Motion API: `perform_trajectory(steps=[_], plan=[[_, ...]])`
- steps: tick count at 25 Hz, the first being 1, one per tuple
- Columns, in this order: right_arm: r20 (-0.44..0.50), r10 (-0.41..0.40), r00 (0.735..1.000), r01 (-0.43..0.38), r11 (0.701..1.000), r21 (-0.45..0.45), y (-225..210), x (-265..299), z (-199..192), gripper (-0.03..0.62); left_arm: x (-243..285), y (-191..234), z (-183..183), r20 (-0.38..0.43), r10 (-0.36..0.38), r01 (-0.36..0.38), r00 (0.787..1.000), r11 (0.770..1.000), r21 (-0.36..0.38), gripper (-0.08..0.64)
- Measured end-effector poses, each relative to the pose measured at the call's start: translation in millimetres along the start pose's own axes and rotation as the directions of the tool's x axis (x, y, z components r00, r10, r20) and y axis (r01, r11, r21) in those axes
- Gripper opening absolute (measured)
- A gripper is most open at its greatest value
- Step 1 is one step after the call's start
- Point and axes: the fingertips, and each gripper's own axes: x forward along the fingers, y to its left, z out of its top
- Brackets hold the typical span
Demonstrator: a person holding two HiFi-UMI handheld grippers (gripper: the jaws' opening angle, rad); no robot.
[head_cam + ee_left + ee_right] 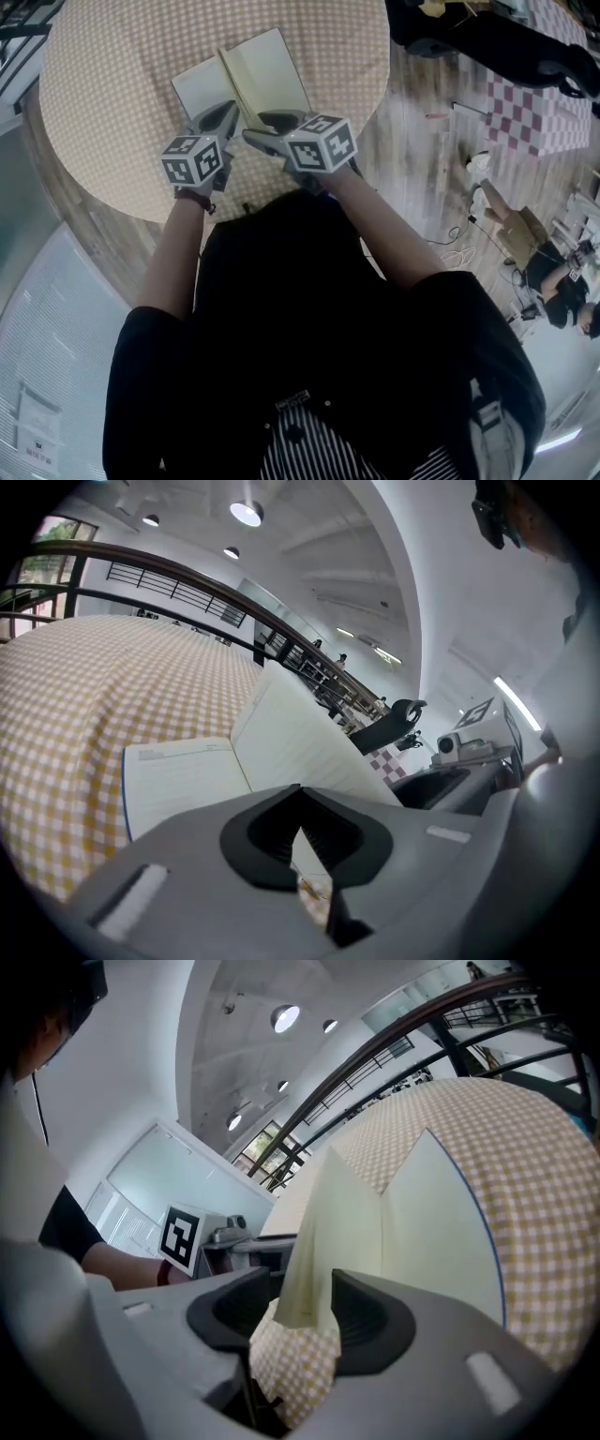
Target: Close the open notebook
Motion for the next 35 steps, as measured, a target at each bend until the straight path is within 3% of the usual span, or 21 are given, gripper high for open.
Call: perform_trajectory(steps=[9,16,24,31,35], plan=[[-0.058,-0.023,0.998,0.017,0.995,-0.097,41.2,35.9,-28.6,0.209,-35.9,10.0,-8.1,0.055,-0.004,0.009,0.998,0.996,-0.088,0.002],[-0.128,-0.063,0.990,0.042,0.986,-0.160,58.0,65.4,-56.8,0.209,-63.2,28.8,-37.7,0.112,-0.031,0.058,0.993,0.968,-0.245,0.002],[-0.221,-0.154,0.963,0.118,0.979,-0.168,62.2,93.5,-81.5,0.209,-89.7,48.4,-74.8,0.101,0.004,0.024,0.995,0.963,-0.269,0.002],[-0.246,-0.232,0.941,0.177,0.958,-0.224,88.5,105.4,-89.0,0.209,-154.5,66.1,-92.0,0.135,0.048,-0.005,0.990,0.954,-0.300,0.002],[-0.235,-0.249,0.940,0.189,0.949,-0.251,105.8,106.4,-96.2,0.156,-183.9,60.6,-97.3,0.142,0.031,0.007,0.989,0.964,-0.264,0.003]])
